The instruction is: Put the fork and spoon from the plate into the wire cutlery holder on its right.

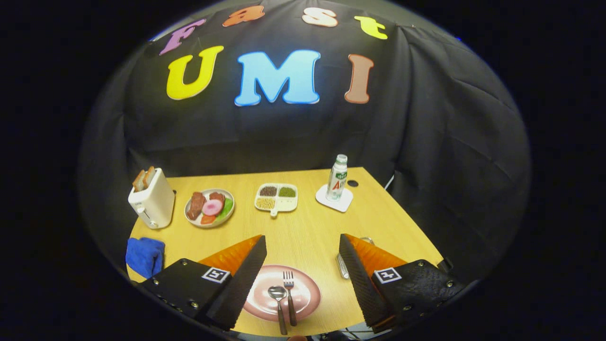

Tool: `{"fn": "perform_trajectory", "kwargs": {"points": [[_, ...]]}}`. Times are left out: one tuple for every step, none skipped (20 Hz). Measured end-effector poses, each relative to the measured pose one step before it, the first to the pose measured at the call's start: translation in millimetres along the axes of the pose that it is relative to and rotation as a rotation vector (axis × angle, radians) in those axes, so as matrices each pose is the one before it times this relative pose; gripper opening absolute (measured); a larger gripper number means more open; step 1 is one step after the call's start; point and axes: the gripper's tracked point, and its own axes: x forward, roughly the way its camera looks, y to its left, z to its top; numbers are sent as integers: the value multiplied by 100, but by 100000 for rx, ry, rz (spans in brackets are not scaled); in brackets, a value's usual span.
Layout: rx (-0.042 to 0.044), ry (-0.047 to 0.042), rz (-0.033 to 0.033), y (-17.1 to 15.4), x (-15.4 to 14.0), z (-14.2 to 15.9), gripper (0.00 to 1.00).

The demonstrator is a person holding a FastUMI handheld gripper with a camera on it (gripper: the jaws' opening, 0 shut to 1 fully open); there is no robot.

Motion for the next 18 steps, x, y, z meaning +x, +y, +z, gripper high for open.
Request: {"fn": "perform_trajectory", "kwargs": {"points": [[-1844, 6176, -303, 29, 731, -1537, 95], [-2376, 6806, -602, -131, 837, -1714, 95], [-2721, 6680, -1016, -25, 756, -1493, 95], [-2889, 6599, -1200, -6, 769, -1547, 95], [-2708, 6398, -651, 156, 690, -1439, 95], [-1969, 5618, 729, 441, 1067, -1142, 95], [-1269, 4221, 1440, 518, 600, -935, 95], [-396, 3391, 686, 298, 724, -803, 95], [-75, 2937, -175, 78, 554, -644, 94], [-91, 2600, -271, 12, 586, -647, 94], [-73, 2564, -348, 52, 513, -592, 94], [-421, 2418, -380, -42, 507, -502, 94], [-425, 2163, -714, -89, 485, -499, 94], [-316, 1286, 482, 125, 348, -337, 94], [-354, 1314, 794, 128, 317, -334, 94], [-482, 990, 264, 133, 437, -429, 94], [-412, 780, 283, 76, 287, -245, 94], [-424, 1033, 122, 117, 288, -392, 94]]}}
